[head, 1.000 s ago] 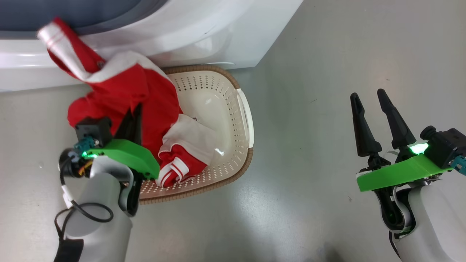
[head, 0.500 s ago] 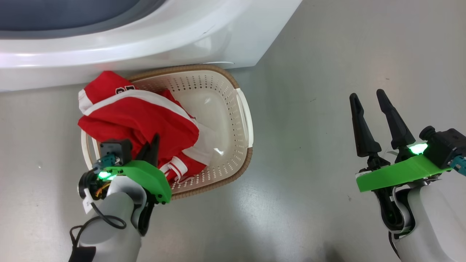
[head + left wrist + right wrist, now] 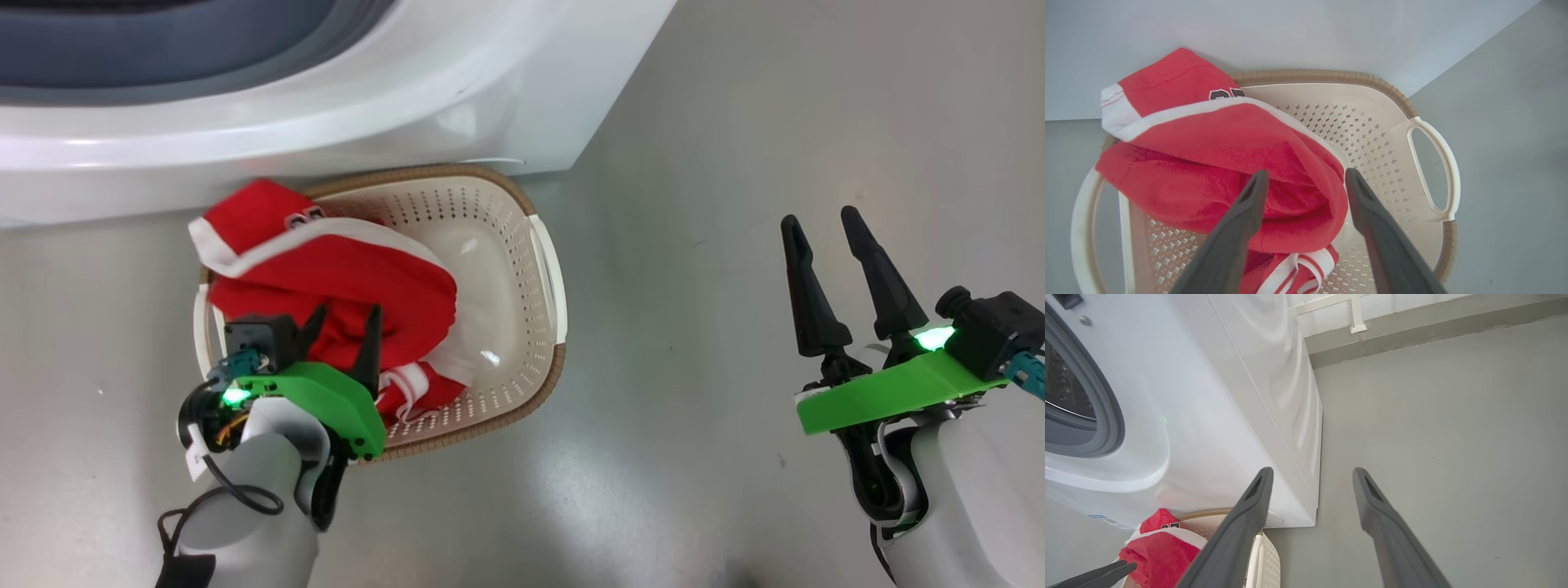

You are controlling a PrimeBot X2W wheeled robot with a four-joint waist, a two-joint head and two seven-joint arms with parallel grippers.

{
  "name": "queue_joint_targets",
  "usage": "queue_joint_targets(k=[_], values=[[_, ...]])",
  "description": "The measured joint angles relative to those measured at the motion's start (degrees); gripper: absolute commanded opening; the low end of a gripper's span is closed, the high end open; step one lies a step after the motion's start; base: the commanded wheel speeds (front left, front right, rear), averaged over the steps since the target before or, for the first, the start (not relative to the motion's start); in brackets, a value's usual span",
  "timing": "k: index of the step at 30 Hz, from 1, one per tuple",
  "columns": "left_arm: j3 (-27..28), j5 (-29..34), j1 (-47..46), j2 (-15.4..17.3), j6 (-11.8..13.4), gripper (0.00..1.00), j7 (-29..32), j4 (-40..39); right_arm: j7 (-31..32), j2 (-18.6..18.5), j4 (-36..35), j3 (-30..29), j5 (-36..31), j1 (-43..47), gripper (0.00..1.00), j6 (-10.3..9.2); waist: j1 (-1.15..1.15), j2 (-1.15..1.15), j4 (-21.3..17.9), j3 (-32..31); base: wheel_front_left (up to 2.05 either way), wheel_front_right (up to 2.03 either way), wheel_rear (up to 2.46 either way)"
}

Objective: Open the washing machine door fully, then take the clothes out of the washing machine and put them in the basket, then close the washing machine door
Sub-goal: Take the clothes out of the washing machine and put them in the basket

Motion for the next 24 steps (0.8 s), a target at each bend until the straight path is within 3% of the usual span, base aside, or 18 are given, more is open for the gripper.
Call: queue_joint_targets(k=[16, 24], values=[[6.9, 4.0, 6.0, 0.0, 0.5, 1.0, 0.0, -6.6, 0.0, -0.5, 1.4, 0.9, 0.0, 2.9, 1.0, 0.0, 0.0, 0.0, 0.5, -7.2, 0.0, 0.0, 0.0], [11.7, 8.2, 11.7, 0.0, 0.5, 1.0, 0.0, -14.4, 0.0, -1.8, 2.1, 1.0, 0.0, 6.2, 1.0, 0.0, 0.0, 0.0, 1.2, -12.5, 0.0, 0.0, 0.0]])
